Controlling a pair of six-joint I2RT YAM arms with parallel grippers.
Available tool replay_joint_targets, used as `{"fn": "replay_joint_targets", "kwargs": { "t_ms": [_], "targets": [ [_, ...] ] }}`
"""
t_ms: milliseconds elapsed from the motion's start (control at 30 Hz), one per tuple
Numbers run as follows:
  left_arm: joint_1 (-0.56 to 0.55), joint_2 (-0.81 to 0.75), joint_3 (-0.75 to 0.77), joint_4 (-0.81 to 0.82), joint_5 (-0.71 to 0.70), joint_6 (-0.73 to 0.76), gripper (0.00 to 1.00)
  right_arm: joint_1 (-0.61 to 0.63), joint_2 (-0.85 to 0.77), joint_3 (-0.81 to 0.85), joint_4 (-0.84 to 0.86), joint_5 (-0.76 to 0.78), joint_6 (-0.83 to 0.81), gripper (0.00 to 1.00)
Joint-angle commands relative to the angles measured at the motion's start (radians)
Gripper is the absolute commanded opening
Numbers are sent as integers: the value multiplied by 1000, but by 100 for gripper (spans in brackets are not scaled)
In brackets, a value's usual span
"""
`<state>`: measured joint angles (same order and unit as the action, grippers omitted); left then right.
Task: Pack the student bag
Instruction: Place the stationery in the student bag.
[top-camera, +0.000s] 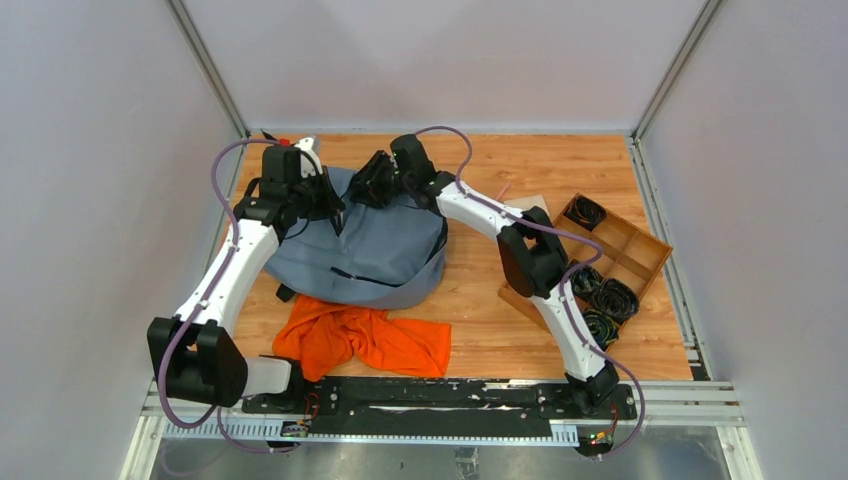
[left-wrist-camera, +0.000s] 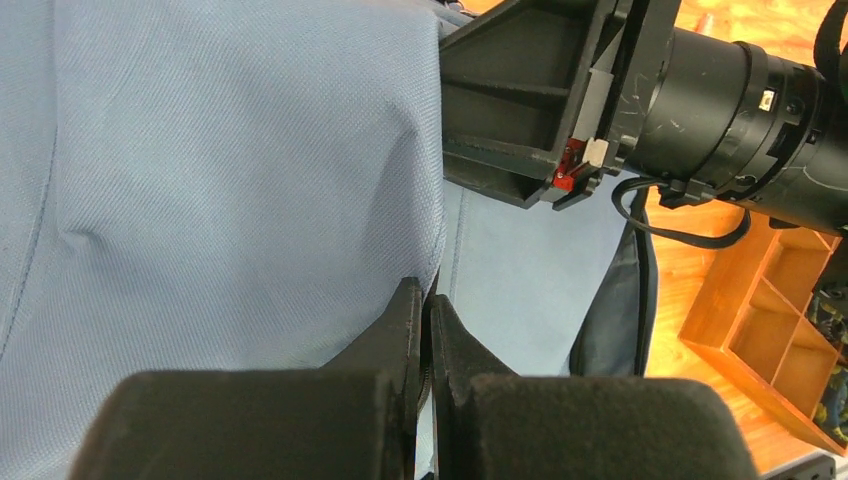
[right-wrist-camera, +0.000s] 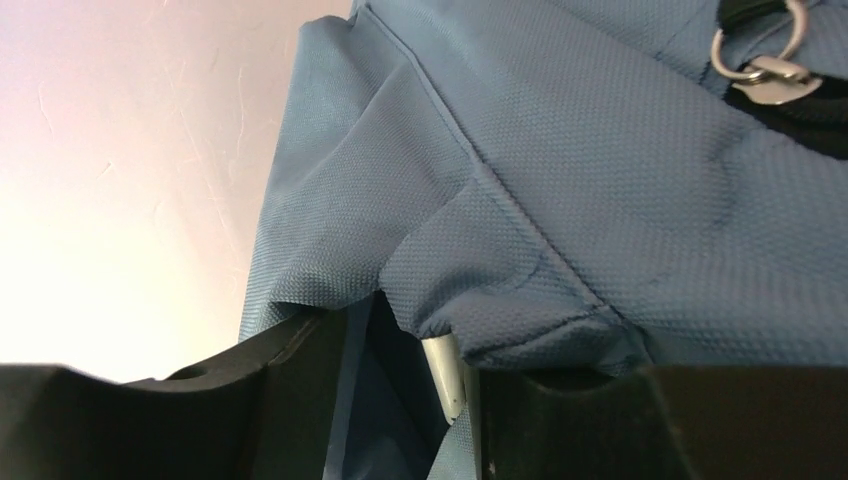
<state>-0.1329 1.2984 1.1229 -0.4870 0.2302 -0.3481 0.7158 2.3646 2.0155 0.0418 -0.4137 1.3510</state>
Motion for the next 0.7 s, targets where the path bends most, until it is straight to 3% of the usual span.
{"fn": "replay_joint_targets", "kwargs": {
  "t_ms": [0,400,567,667],
  "targets": [
    [-4,-21,10,8,84,-5,0,0,-41,-20,73,52,-13,52],
    [-1,-10,13,-10,24,4,0,-6,-314,-362,159,-96,-139,46],
    [13,-5,12,-16,-6,-13,0,-42,-515,-467,-39,26,-407,47],
    [43,-9,-2,-3,-18,-57,0,-72,-622,-558,-204,269,-574,46]
  ]
}}
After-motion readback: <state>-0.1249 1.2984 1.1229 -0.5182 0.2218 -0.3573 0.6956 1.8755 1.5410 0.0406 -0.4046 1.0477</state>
